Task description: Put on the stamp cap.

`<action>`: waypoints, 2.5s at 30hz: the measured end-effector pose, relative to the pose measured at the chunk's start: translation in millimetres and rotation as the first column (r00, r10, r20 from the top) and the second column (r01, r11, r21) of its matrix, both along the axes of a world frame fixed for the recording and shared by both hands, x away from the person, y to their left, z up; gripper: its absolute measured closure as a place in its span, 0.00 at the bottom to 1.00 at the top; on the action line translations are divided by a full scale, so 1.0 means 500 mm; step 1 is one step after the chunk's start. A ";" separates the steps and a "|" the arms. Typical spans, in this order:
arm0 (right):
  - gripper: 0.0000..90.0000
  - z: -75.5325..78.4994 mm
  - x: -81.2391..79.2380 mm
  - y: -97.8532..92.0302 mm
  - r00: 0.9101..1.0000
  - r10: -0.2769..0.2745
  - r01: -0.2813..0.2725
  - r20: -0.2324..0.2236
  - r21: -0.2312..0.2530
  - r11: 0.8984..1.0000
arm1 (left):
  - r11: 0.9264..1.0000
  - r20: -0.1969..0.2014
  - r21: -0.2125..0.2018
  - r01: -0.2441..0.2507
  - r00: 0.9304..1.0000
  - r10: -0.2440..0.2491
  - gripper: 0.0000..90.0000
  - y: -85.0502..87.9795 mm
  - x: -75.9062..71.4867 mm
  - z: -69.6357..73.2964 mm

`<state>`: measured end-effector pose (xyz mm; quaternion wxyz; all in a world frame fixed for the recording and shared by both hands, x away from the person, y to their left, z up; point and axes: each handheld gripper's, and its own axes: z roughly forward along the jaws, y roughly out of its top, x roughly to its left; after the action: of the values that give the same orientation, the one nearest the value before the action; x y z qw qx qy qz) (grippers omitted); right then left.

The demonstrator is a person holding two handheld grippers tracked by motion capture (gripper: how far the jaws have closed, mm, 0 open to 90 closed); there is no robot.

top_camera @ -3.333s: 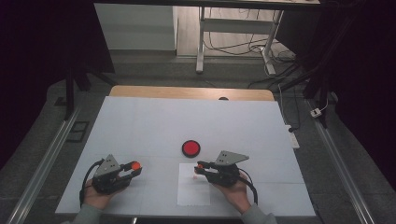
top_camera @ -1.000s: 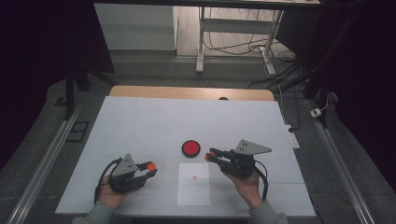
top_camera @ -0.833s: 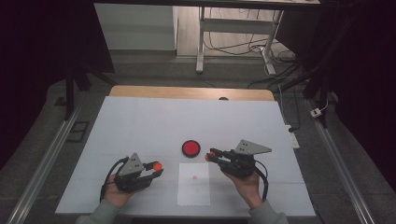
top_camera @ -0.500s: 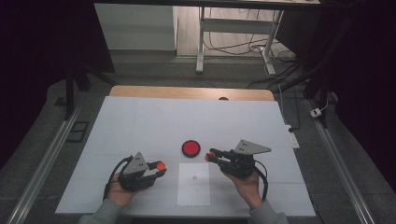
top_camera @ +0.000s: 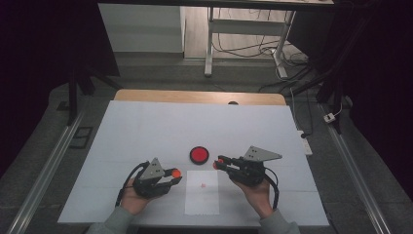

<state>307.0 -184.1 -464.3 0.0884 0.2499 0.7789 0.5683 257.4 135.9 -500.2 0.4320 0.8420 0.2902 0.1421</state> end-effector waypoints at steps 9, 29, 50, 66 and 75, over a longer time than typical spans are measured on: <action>0.80 -0.002 -0.001 0.002 1.000 0.003 -0.003 -0.003 -0.001 1.000 | 0.999 0.004 0.025 0.026 1.000 -0.026 0.72 -0.030 0.013 -0.006; 0.80 -0.004 -0.001 0.004 1.000 0.006 -0.006 -0.003 -0.004 1.000 | 0.997 0.007 0.038 0.069 0.998 -0.069 0.72 -0.080 0.022 -0.010; 0.80 -0.007 -0.007 0.017 1.000 0.027 -0.027 0.003 -0.022 0.999 | 0.992 0.001 0.057 0.108 0.994 -0.109 0.72 -0.120 0.022 -0.017; 0.80 -0.010 -0.010 0.027 0.999 0.046 -0.047 -0.009 -0.009 0.999 | 0.991 -0.005 0.056 0.125 0.992 -0.125 0.72 -0.141 0.025 -0.019; 0.80 -0.012 -0.014 0.038 0.998 0.065 -0.065 -0.017 -0.007 0.998 | 0.990 -0.006 0.054 0.128 0.992 -0.128 0.72 -0.146 0.025 -0.019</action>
<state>300.2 -165.2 -470.2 0.0641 0.2289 0.7895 0.5658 270.0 62.9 -509.9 0.4168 0.8705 0.2322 0.1209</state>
